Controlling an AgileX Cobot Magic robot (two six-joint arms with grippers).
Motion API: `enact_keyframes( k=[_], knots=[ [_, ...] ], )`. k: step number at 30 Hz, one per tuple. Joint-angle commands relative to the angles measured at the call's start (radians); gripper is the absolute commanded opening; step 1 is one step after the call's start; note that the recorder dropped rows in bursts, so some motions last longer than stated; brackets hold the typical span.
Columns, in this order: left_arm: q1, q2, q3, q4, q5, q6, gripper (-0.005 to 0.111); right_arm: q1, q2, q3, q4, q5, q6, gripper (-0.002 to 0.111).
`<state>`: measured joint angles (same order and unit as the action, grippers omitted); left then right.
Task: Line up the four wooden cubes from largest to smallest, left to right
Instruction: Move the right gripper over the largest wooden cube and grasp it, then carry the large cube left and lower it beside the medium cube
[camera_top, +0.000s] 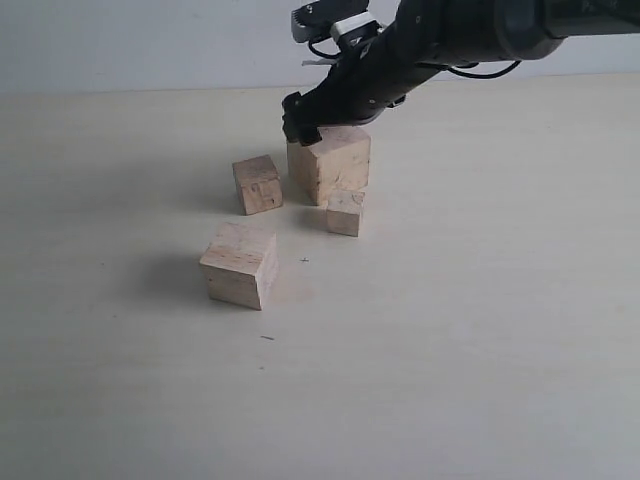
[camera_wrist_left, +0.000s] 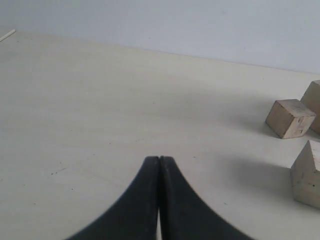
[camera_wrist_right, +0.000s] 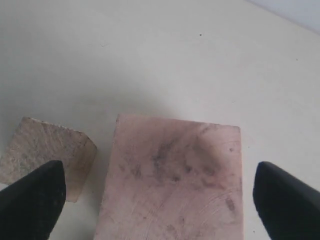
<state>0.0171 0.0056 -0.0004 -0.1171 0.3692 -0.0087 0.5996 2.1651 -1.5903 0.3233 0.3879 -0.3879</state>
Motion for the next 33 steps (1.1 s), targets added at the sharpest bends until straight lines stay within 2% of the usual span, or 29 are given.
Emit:
enact_keyframes(
  k=[1, 8, 11, 13, 14, 19, 24, 26, 28, 29, 30, 31, 33],
  knots=[
    [-0.006, -0.006, 0.0, 0.002, -0.009, 0.003, 0.0, 0.0, 0.042, -0.037, -0.03, 0.031, 0.049, 0.096],
    [-0.006, -0.006, 0.0, 0.002, -0.009, 0.003, 0.0, 0.0, 0.08, -0.045, -0.056, 0.059, 0.058, 0.095],
    [-0.006, -0.006, 0.0, 0.002, -0.009, 0.003, 0.0, 0.0, 0.08, -0.045, -0.075, 0.07, 0.069, 0.089],
    [-0.006, -0.006, 0.0, 0.002, -0.009, 0.003, 0.0, 0.0, 0.074, -0.045, -0.097, 0.073, 0.087, 0.076],
    [-0.006, -0.006, 0.0, 0.002, -0.009, 0.003, 0.0, 0.0, 0.069, -0.045, -0.103, 0.077, 0.098, 0.067],
    [-0.006, -0.006, 0.0, 0.002, -0.009, 0.003, 0.0, 0.0, 0.02, -0.045, -0.106, 0.126, 0.103, 0.003],
    [-0.006, -0.006, 0.0, 0.002, -0.009, 0.003, 0.0, 0.0, -0.088, -0.045, -0.102, 0.139, 0.1, 0.0],
    [-0.006, -0.006, 0.0, 0.002, -0.009, 0.003, 0.0, 0.002, -0.146, -0.045, -0.011, 0.147, 0.025, 0.0],
    [-0.006, -0.006, 0.0, 0.002, -0.009, 0.003, 0.0, 0.011, -0.175, -0.045, 0.273, 0.204, -0.255, 0.0],
    [-0.006, -0.006, 0.0, 0.002, -0.009, 0.003, 0.0, 0.017, -0.176, -0.045, 0.478, 0.272, -0.473, 0.0],
    [-0.006, -0.006, 0.0, 0.002, -0.009, 0.003, 0.0, 0.032, -0.174, -0.045, 0.587, 0.325, -0.61, 0.0],
    [-0.006, -0.006, 0.0, 0.002, -0.009, 0.003, 0.0, 0.058, -0.168, -0.045, 0.671, 0.381, -0.733, 0.0],
    [-0.006, -0.006, 0.0, 0.002, -0.009, 0.003, 0.0, 0.127, -0.152, -0.045, 0.693, 0.414, -0.877, 0.0]
  ],
)
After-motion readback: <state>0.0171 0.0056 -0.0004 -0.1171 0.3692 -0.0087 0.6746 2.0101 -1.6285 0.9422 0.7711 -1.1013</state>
